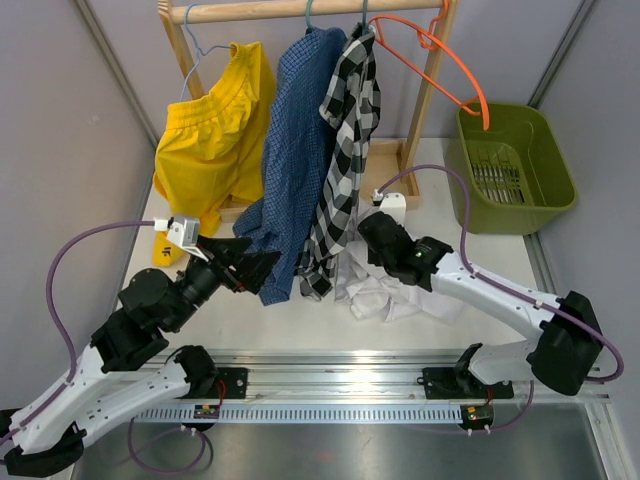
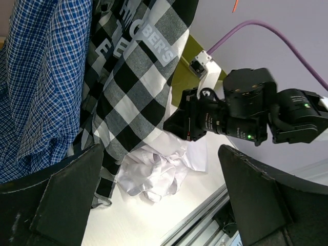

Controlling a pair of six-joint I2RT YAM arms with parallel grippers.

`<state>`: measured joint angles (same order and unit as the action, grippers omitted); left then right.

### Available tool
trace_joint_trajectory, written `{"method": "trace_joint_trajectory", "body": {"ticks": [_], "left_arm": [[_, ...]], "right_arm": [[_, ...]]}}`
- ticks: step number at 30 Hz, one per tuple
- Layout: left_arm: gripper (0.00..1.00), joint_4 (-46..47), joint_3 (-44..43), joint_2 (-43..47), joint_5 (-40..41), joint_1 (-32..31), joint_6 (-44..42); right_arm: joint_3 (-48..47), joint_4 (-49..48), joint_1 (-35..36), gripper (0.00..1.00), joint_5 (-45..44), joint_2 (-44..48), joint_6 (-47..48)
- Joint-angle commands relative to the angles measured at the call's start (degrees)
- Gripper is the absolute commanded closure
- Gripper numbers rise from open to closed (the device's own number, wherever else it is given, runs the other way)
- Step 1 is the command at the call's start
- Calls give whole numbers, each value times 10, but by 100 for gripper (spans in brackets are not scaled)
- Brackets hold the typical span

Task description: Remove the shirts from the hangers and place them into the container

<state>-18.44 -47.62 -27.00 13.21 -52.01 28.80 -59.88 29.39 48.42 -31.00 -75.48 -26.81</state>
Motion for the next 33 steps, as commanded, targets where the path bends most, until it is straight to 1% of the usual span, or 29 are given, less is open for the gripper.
{"method": "trace_joint_trajectory", "body": {"ticks": [1, 2, 3, 4, 5, 8, 14, 17, 20, 21, 22, 23, 24, 25, 26, 27, 28, 29, 30, 33], "left_arm": [[1, 10, 10, 3, 11, 1, -2], [1, 11, 11, 1, 11, 2, -3], [1, 12, 11, 0, 10, 1, -6], [1, 11, 10, -2, 10, 1, -6], [1, 10, 8, -2, 10, 1, -8], [1, 8, 8, 1, 12, 1, -9], [1, 1, 9, 8, 16, 1, -8], [1, -2, 9, 11, 16, 1, -8], [1, 0, 9, 10, 16, 1, -6], [1, 0, 9, 10, 16, 1, -6], [1, 0, 9, 10, 15, 1, -5], [1, -1, 7, 10, 14, 1, -4], [1, -5, 6, 10, 14, 1, -4], [1, -7, 5, 10, 16, 1, -4], [1, -9, 5, 12, 16, 1, -2], [1, -12, 7, 13, 16, 1, -1], [1, -12, 7, 15, 16, 1, -1], [1, -13, 10, 16, 16, 1, 0], [1, -11, 12, 18, 16, 1, 1], [1, -5, 15, 14, 15, 1, 1]], "right_arm": [[44, -17, -28, 56, -18, -25, -72], [60, -19, -32, 38, -12, -33, -83], [67, -21, -34, 28, -6, -41, -96], [72, -22, -37, 12, 5, -55, -104], [83, -24, -39, 1, 8, -60, -113], [100, -19, -42, 1, 23, -84, -155], [129, -14, -43, 1, 9, -143, -243], [125, -23, -48, 1, 20, -198, -261], [129, -82, -56, 1, 68, -262, -264], [130, -118, -57, 1, 96, -279, -265], [132, -135, -58, 0, 110, -314, -268], [136, -151, -59, 1, 120, -329, -272], [139, -185, -59, 1, 142, -355, -273], [143, -202, -62, 5, 152, -365, -275], [155, -219, -64, 20, 162, -373, -274], [160, -247, -67, 31, 181, -382, -275], [174, -259, -76, 47, 187, -383, -276], [180, -268, -81, 84, 192, -383, -283], [186, -277, -86, 100, 197, -380, -286], [200, -275, -100, 100, 194, -359, -283]]}}
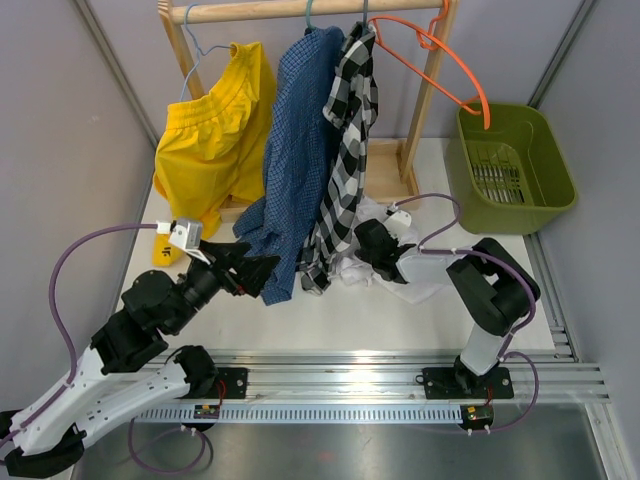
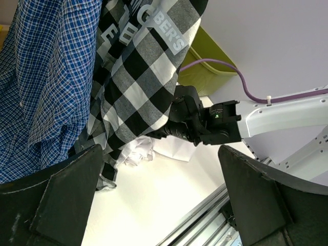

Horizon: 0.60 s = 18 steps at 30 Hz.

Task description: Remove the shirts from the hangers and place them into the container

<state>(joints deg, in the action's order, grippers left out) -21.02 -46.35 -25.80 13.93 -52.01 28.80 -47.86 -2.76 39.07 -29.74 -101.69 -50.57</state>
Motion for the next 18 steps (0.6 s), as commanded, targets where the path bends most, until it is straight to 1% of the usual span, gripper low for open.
{"method": "trace_joint_trajectory", "body": {"ticks": [1, 5, 6, 8, 9, 10, 11, 12, 14, 15, 16, 17, 18], "left_arm": [[1, 20, 0, 0, 6, 1, 1], [1, 20, -8, -9, 2, 1, -2], [1, 20, -10, -12, 2, 1, -2], [1, 20, -11, -13, 0, 1, -4], [1, 20, -11, -14, -1, 1, -4], [1, 20, -10, -15, -1, 1, -2], [1, 22, -10, -14, -2, 1, -2], [1, 22, -11, -15, -4, 1, -3], [1, 26, -10, -18, -6, 1, -2], [1, 28, -10, -20, -9, 1, -3], [1, 31, -10, -23, -11, 1, -4], [1, 31, -11, -25, -12, 1, -5], [1, 33, -13, -28, -18, 1, -5]], "right_arm": [[85, 47, -9, 100, 179, -90, -45], [106, 75, -31, 100, 152, -20, -50], [109, 99, -35, 100, 130, 29, -51], [117, 135, -43, 100, 102, 86, -40], [119, 148, -46, 100, 94, 147, -44], [112, 172, -47, 100, 78, 176, -43], [103, 225, -48, 100, 50, 204, -43], [95, 245, -50, 100, 37, 260, -40], [73, 290, -50, 100, 0, 317, -26], [63, 307, -51, 100, -13, 363, -19], [41, 326, -51, 100, -29, 386, -9], [28, 358, -51, 100, -64, 421, -1], [4, 369, -51, 100, -83, 435, 7]]}}
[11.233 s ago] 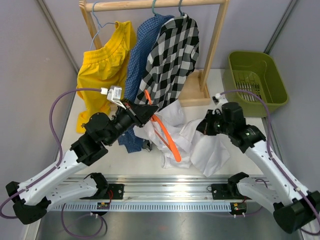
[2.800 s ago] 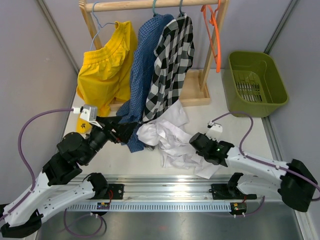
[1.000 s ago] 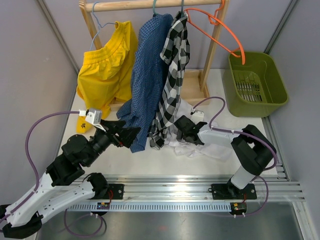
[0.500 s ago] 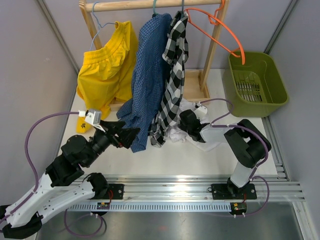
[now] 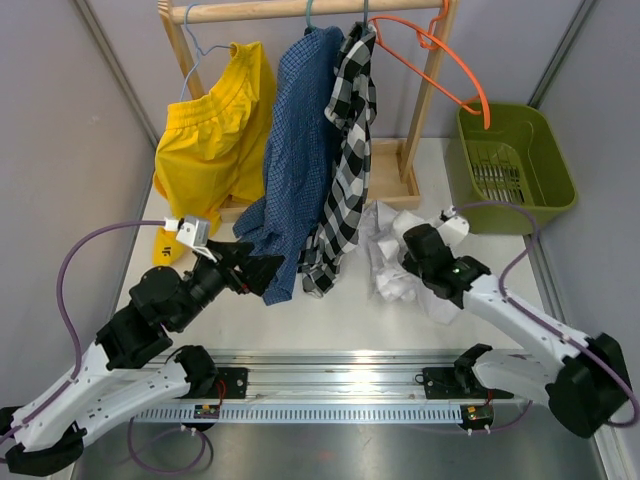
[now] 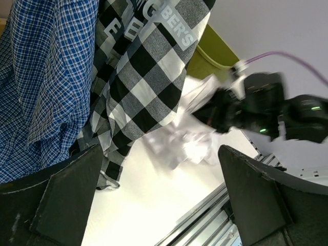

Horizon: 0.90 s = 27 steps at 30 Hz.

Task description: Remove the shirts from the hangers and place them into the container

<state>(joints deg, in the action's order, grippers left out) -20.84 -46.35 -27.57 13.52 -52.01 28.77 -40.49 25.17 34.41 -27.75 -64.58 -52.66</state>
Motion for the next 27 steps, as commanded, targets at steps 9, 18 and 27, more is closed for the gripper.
{"method": "trace_joint_trajectory", "body": {"ticks": [9, 18, 27], "left_arm": [[1, 38, -23, -31, -30, 1, -9], [1, 25, -25, -19, -27, 1, -13], [1, 21, -27, -11, -31, 1, -15]], "right_arm": [[-169, 136, -78, 100, -252, 140, 106], [-197, 7, -298, 100, -168, 120, 197], [-380, -113, -462, 100, 65, -47, 208]]}}
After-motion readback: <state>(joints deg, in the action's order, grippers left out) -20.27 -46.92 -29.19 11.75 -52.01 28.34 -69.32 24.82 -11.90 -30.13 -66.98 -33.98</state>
